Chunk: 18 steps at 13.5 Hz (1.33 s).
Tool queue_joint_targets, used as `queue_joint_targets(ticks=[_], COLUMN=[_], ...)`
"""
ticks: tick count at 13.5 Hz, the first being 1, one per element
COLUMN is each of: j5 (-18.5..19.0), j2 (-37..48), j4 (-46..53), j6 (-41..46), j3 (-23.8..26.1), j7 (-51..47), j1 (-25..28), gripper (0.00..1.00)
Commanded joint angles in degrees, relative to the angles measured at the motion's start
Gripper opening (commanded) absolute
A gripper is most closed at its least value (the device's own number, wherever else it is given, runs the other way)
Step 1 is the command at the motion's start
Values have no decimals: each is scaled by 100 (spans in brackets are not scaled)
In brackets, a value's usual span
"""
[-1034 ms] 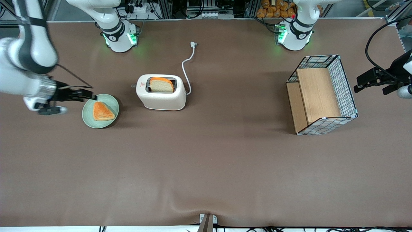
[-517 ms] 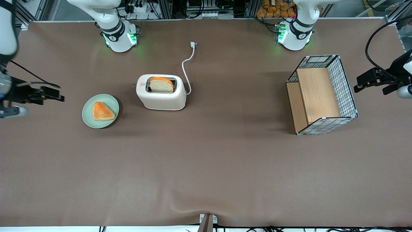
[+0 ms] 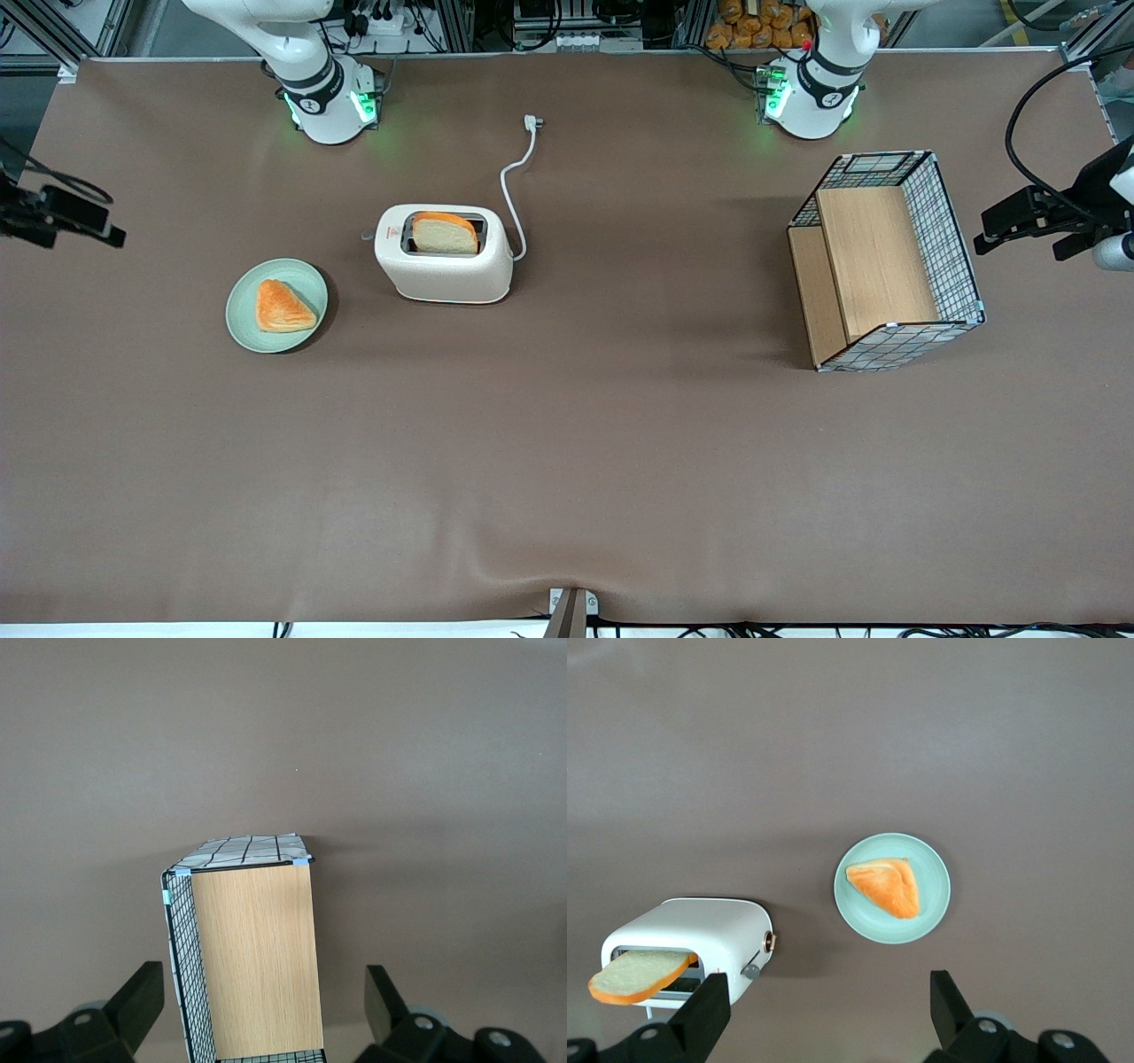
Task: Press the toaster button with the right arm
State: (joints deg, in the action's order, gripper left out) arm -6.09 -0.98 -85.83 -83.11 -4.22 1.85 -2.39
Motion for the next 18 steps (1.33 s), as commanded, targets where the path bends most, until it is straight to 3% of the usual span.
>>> queue_joint_targets(ticks=[1,5,7,18], j5=[431,609,889,540], j2=[431,503,502,476], j4=[-57,-39,-30,23], j6=[269,226,120,138], j3=[-9,26,114,123], j7=[-168,-133,43,35], j1=[54,19,45,45], gripper=[100,100,100,100])
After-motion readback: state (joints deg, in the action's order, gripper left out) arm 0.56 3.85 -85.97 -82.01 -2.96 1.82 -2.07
